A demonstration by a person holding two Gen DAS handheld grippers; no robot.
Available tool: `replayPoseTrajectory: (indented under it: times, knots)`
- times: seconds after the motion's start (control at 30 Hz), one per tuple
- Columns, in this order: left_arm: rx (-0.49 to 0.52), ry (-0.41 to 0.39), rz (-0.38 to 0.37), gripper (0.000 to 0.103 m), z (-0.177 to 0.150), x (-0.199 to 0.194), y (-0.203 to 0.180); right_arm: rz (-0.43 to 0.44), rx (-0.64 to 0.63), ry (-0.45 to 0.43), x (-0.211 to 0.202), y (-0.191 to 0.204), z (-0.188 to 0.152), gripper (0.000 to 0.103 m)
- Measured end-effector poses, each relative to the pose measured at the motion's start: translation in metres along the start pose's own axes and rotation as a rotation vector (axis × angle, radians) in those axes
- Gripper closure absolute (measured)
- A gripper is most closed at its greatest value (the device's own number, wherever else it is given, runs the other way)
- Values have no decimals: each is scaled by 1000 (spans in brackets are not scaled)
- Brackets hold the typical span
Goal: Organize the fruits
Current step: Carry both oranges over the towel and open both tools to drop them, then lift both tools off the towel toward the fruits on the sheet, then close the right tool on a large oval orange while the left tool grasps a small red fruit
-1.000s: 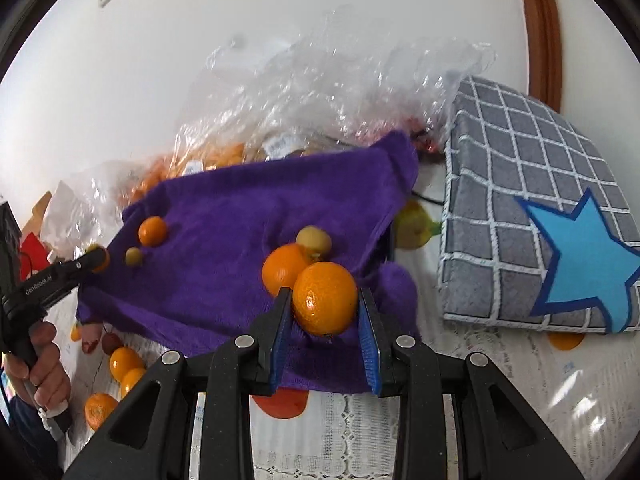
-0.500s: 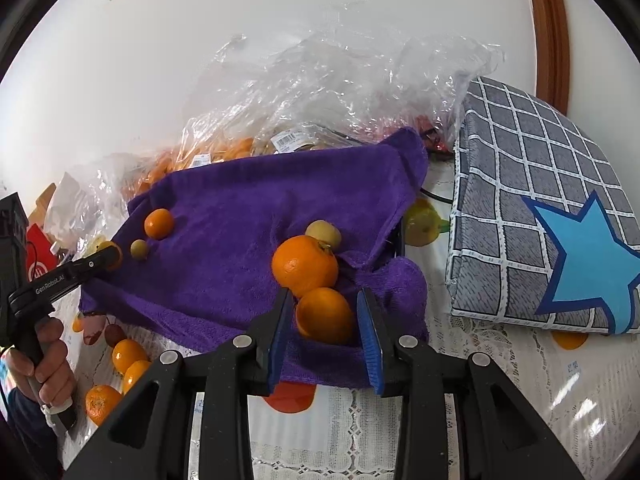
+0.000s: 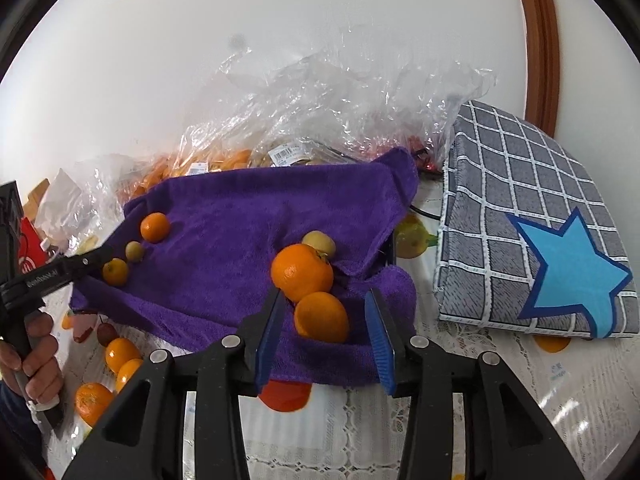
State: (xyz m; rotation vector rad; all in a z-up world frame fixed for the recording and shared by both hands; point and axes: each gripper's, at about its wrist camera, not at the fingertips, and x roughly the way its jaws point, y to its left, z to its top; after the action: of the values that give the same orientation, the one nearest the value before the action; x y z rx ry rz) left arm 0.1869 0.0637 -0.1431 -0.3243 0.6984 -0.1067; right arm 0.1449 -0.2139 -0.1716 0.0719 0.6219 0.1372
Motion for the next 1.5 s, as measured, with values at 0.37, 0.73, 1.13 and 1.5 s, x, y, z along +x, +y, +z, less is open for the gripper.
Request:
replayPoseTrajectory:
  times: [0.37, 0.73, 1.13, 1.5]
  knots:
    - [10, -37, 8, 57, -7, -20, 0, 23, 50, -18, -38, 20, -16, 61]
    - [73, -36, 18, 53, -31, -54, 6, 122, 5, 40, -45, 83, -29, 61]
    - [8, -30, 44, 53, -36, -70, 33, 139, -68, 189, -5, 120, -47, 61]
    - [39, -13, 32, 53, -39, -66, 26, 136, -67, 193, -6, 100, -44, 67]
